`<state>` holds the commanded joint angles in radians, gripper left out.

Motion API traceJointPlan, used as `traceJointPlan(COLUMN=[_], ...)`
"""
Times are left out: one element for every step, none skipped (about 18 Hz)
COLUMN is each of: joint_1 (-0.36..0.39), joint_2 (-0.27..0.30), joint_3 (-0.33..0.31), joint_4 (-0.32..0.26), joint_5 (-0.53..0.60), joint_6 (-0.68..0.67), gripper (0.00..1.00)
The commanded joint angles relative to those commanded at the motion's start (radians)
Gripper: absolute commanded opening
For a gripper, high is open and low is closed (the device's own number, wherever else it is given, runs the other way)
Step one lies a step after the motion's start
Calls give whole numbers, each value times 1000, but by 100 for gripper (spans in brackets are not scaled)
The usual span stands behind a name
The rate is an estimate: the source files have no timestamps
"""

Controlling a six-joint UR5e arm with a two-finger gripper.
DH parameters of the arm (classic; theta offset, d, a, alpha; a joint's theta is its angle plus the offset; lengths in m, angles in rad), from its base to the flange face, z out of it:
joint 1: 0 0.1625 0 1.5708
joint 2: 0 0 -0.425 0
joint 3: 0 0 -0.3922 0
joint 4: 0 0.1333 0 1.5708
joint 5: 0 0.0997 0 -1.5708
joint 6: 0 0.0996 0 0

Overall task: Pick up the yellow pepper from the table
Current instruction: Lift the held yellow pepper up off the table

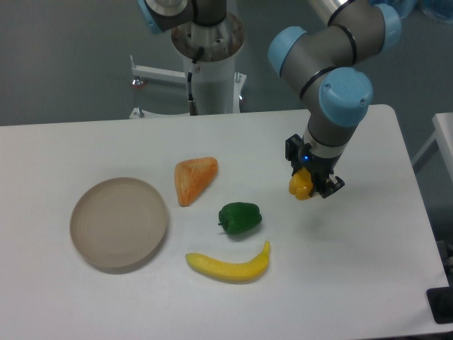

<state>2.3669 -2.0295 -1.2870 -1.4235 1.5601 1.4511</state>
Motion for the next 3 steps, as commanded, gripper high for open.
traceJointPlan(joint_1=[0,0,0], joint_2=[0,0,0], joint_3=[-3,-3,-3], joint_4=[0,0,0], joint_5=[0,-2,-2], joint_6=[0,0,0], gripper=[25,25,25])
